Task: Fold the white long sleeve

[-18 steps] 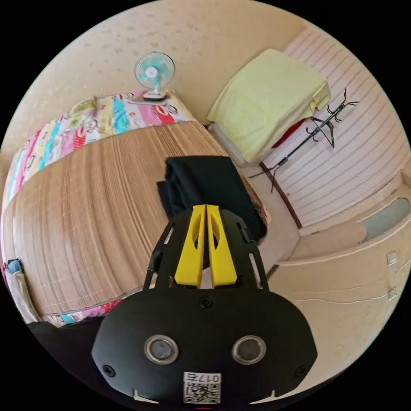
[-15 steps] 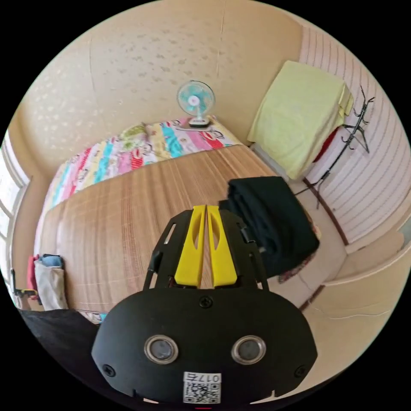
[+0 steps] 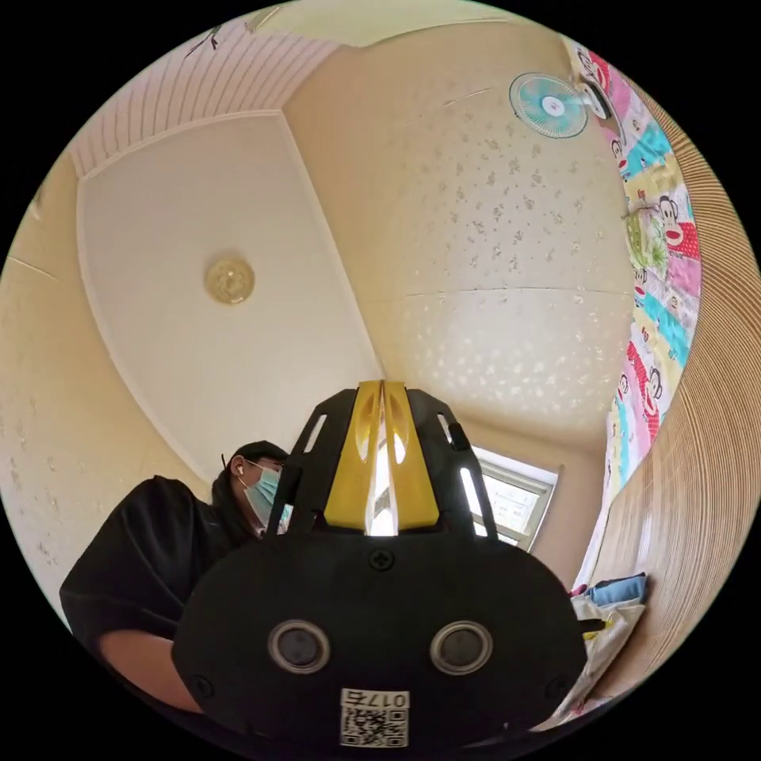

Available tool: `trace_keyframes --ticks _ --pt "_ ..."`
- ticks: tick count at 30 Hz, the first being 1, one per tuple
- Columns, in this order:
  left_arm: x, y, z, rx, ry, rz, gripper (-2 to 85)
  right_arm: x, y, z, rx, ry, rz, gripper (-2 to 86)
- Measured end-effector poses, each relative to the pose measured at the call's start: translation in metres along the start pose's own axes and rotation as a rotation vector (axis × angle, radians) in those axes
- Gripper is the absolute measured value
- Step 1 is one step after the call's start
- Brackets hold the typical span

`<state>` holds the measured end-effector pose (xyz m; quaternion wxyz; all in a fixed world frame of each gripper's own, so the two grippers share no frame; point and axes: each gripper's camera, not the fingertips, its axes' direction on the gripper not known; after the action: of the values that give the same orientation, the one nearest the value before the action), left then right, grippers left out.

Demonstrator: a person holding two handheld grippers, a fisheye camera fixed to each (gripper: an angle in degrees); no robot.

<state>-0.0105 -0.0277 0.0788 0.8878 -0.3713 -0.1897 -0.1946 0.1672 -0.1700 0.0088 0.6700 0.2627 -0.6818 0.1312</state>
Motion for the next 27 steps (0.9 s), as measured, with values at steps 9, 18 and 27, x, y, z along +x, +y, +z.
trace_keyframes --ticks 9,18,27 --pt "-0.048 0.043 -0.029 -0.038 0.466 0.246 2.4 -0.081 0.008 -0.014 -0.211 0.165 -0.064 0.5" --pt "-0.086 0.194 -0.237 0.351 1.380 1.095 1.8 -0.079 0.013 0.097 -0.779 0.342 -0.108 6.6" --pt "0.121 0.290 -0.316 0.214 1.615 1.865 1.2 -0.098 0.063 0.281 -1.315 0.173 -0.430 15.1"
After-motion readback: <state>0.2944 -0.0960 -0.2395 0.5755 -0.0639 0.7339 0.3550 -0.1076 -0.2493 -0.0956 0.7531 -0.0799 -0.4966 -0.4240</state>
